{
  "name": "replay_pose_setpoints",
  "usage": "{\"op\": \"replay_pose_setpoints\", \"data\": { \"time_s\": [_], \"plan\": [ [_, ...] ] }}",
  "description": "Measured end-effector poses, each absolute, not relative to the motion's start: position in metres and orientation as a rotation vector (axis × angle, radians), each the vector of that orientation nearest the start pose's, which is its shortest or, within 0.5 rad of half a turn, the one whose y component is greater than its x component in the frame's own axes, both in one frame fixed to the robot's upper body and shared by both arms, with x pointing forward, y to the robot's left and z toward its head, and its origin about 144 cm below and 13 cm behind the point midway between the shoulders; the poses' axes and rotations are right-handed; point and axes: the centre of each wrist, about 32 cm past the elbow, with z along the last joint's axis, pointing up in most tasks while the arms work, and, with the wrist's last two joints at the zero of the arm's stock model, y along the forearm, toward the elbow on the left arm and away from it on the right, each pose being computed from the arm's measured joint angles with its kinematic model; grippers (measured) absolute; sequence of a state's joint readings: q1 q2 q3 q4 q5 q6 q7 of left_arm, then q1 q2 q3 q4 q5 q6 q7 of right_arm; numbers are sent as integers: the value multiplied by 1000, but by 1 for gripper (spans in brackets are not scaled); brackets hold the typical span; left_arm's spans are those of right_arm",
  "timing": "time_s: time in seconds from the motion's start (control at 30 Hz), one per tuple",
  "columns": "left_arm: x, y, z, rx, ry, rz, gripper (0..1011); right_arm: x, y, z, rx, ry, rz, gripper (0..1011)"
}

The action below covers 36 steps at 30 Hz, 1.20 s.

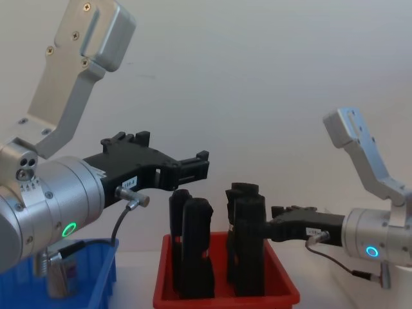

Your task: Pick the cotton swabs from the blue box and place them into the white box.

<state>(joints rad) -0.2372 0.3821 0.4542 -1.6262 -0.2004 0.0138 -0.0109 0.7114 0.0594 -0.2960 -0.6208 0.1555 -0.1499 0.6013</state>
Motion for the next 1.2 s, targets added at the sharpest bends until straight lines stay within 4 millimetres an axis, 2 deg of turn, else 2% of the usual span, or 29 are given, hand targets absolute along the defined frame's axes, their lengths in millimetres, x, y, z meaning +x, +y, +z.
{"op": "replay_pose_setpoints", "data": {
  "time_s": [0.37, 0.5, 0.7, 0.73, 0.8, 0.93, 1.2],
  "plan": [
    [492, 198, 1204, 61, -268, 1124, 1004, 640, -198, 1141, -133, 48, -808, 994],
    [492, 198, 1204, 61, -268, 1124, 1004, 644, -196, 1141, -136, 50, -803, 931],
    [492, 198, 1204, 61, -268, 1124, 1004, 647, -193, 1141, -140, 52, -803, 766],
    [492, 198, 1204, 61, -268, 1124, 1004, 647, -193, 1141, -142, 52, -804, 709],
    [492, 198, 1204, 61, -268, 1124, 1004, 648, -192, 1141, -143, 52, -805, 680],
    [492, 198, 1204, 61, -268, 1124, 1004, 650, -191, 1141, -146, 53, -811, 539],
    [492, 198, 1204, 61, -268, 1124, 1004, 652, -191, 1141, -143, 47, -823, 501]
  ]
}}
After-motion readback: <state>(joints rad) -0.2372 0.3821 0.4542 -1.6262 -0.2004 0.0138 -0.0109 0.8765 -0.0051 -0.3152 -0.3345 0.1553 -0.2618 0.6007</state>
